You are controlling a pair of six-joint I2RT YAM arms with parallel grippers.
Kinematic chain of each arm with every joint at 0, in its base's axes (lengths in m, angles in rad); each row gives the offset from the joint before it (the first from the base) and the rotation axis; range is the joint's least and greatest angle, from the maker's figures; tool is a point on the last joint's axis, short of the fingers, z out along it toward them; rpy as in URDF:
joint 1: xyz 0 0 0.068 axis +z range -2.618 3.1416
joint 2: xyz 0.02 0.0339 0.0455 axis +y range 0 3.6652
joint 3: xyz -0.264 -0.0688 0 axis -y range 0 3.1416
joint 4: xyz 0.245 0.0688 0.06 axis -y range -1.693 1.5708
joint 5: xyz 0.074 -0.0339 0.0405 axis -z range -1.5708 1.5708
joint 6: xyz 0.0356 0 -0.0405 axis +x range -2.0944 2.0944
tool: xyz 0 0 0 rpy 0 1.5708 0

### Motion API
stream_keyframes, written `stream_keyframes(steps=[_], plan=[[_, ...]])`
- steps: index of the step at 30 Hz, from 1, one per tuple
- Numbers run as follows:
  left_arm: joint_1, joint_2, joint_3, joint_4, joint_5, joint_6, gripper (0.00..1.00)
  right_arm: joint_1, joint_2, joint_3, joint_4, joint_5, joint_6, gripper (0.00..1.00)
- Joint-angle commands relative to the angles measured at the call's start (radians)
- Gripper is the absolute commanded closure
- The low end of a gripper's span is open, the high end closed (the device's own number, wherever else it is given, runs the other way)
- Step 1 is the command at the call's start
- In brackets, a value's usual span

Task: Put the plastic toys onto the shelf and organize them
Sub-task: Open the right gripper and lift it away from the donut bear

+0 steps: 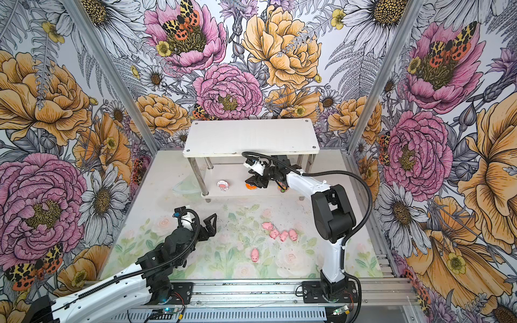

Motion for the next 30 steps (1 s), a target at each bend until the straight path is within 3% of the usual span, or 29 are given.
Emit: stream_keyframes(steps=[1, 11, 16, 19, 20, 21, 22, 25, 28, 30], plan=[[0.011, -0.028, 0.023, -0.014, 0.013, 0.002, 0.01, -0.009, -0.091, -0.026, 0.086, -0.009, 0.051, 0.45], [0.011, -0.149, 0.03, -0.125, -0.024, 0.005, 0.01, 0.002, -0.341, -0.32, 0.218, -0.015, 0.171, 0.44], [0.011, -0.175, 0.04, -0.149, -0.019, 0.01, 0.01, 0.032, -0.53, -0.489, 0.218, 0.033, 0.248, 0.44], [0.013, -0.189, 0.04, -0.151, -0.013, -0.007, 0.01, 0.062, -0.68, -0.621, 0.281, 0.114, 0.373, 0.43], [0.014, -0.2, 0.037, -0.151, -0.013, -0.015, 0.01, 0.074, -0.728, -0.665, 0.309, 0.157, 0.44, 0.39], [0.015, -0.216, 0.027, -0.136, -0.015, -0.017, 0.01, 0.085, -0.784, -0.726, 0.363, 0.227, 0.529, 0.05], [0.017, -0.239, 0.019, -0.126, -0.017, -0.019, 0.01, 0.093, -0.839, -0.791, 0.427, 0.294, 0.642, 0.0], [0.038, -0.312, 0.003, -0.112, 0.038, 0.017, 0.01, 0.12, -0.959, -0.916, 0.484, 0.334, 0.865, 0.0], [0.056, -0.348, 0.017, -0.144, 0.11, 0.035, 0.01, 0.216, -1.078, -0.949, 0.271, 0.486, 0.939, 0.0], [0.057, -0.337, 0.029, -0.167, 0.163, 0.049, 0.07, 0.299, -1.166, -0.966, 0.14, 0.609, 0.975, 0.0]])
